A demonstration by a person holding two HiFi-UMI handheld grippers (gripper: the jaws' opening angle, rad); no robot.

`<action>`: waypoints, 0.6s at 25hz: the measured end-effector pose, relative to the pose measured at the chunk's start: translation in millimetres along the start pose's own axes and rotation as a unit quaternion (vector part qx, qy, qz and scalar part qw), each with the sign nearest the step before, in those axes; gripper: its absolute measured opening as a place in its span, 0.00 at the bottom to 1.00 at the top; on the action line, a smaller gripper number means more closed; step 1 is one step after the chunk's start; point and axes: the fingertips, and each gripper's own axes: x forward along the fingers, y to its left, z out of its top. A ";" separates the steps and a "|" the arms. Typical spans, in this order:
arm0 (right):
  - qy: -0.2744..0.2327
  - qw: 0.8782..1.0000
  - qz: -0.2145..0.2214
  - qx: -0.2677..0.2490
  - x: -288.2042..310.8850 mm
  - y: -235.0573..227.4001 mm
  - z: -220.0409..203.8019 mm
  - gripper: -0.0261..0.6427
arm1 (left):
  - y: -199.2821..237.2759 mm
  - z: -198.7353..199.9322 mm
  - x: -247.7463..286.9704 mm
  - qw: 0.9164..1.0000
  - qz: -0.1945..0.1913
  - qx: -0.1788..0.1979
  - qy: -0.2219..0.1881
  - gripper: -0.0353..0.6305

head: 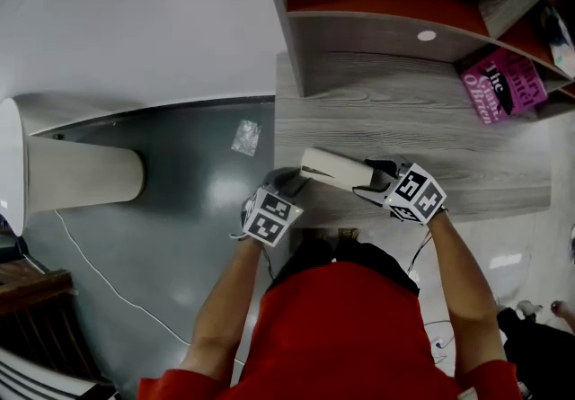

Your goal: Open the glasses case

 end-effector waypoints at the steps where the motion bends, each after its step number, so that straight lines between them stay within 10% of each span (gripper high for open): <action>1: -0.004 1.000 0.010 0.015 -1.3 -1.5 1.6 0.47 | 0.2 -0.3 0.1 1.000 -0.001 0.002 0.002 0.22; 15: -0.082 0.992 -0.067 0.070 -25.3 -44.5 24.2 0.15 | 0.9 -0.2 0.9 1.000 -0.009 0.010 0.009 0.22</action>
